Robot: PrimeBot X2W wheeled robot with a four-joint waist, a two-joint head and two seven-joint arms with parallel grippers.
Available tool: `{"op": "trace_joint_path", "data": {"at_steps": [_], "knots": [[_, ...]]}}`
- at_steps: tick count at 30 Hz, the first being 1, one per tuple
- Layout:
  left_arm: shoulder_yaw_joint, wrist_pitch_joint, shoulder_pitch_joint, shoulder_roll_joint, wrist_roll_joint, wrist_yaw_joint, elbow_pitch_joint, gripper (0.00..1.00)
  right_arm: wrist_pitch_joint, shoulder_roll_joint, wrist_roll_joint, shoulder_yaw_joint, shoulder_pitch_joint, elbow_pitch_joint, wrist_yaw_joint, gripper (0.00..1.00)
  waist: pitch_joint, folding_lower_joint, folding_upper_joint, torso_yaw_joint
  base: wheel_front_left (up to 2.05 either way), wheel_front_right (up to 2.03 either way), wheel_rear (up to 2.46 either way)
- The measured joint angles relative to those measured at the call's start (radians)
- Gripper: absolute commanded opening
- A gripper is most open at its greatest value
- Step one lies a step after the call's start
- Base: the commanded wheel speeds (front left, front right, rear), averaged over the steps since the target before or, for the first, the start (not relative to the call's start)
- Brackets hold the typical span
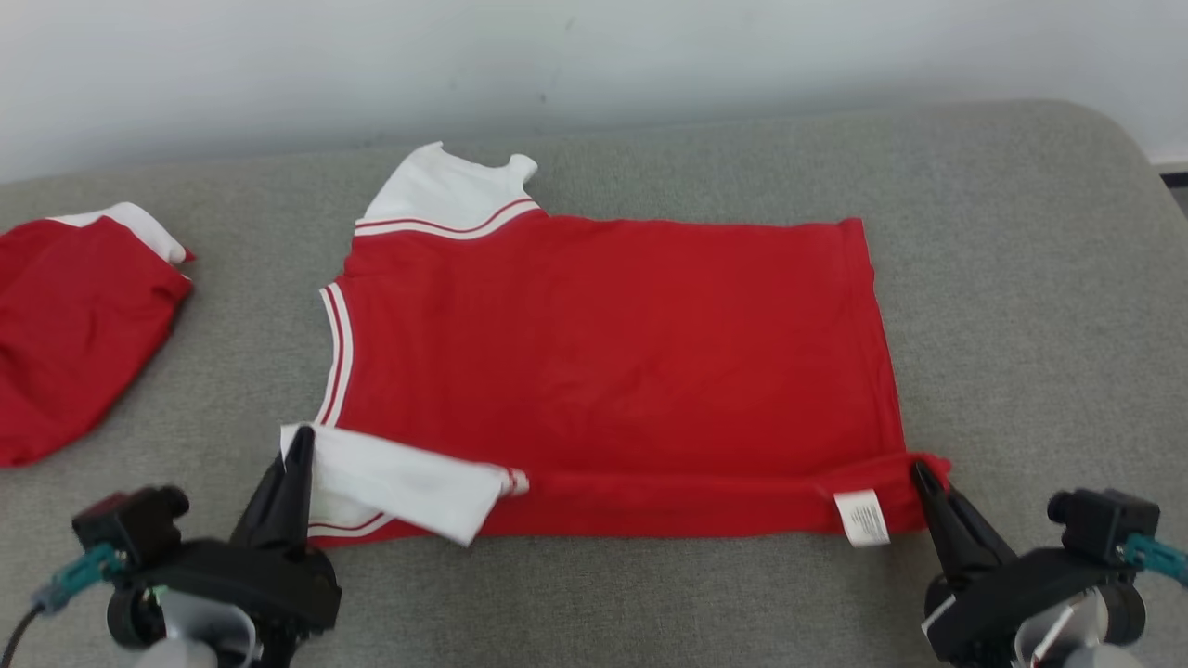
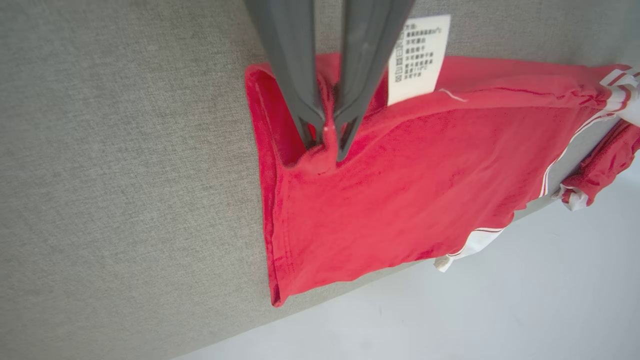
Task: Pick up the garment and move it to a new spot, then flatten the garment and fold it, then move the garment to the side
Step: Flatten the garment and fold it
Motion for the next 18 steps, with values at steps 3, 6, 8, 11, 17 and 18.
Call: {"op": "trace_joint_path", "data": {"at_steps": [3, 6, 8, 11, 17, 18], "knots": [[-0.002, 0.0, -0.077, 0.001, 0.004, -0.025, 0.085, 0.0, -0.012, 0.007, -0.002, 0.01, -0.06, 0.052, 0.0, 0.0, 0.022, 0.0001, 0.0, -0.006, 0.0, 0.0, 0.0], [-0.008, 0.0, -0.142, -0.001, 0.005, -0.038, 0.183, 0.0, -0.026, 0.015, -0.003, 0.02, -0.119, 0.114, 0.0, 0.0, 0.041, 0.0001, 0.0, -0.01, 0.0, 0.0, 0.0], [-0.019, -0.004, -0.182, -0.007, 0.007, -0.052, 0.24, 0.09, -0.041, 0.021, -0.005, 0.03, -0.153, 0.153, 0.0, 0.45, 0.052, 0.0001, 0.0, -0.011, 0.0, 0.0, 0.0], [-0.04, -0.035, -0.229, -0.016, 0.036, -0.066, 0.313, 1.0, -0.069, 0.023, -0.012, 0.045, -0.188, 0.204, 0.0, 1.0, 0.057, 0.0002, 0.0001, -0.012, 0.0, 0.0, 0.0], [-0.034, -0.092, -0.231, -0.024, 0.066, -0.086, 0.377, 1.0, -0.141, -0.01, -0.038, 0.061, -0.169, 0.24, 0.0, 1.0, 0.024, 0.0001, 0.0, -0.005, 0.0, 0.0, 0.0], [-0.027, -0.097, -0.219, -0.02, 0.068, -0.087, 0.376, 1.0, -0.15, -0.015, -0.04, 0.059, -0.157, 0.24, 0.0, 1.0, 0.017, 0.0001, 0.0, -0.003, 0.0, 0.0, 0.0]]}}
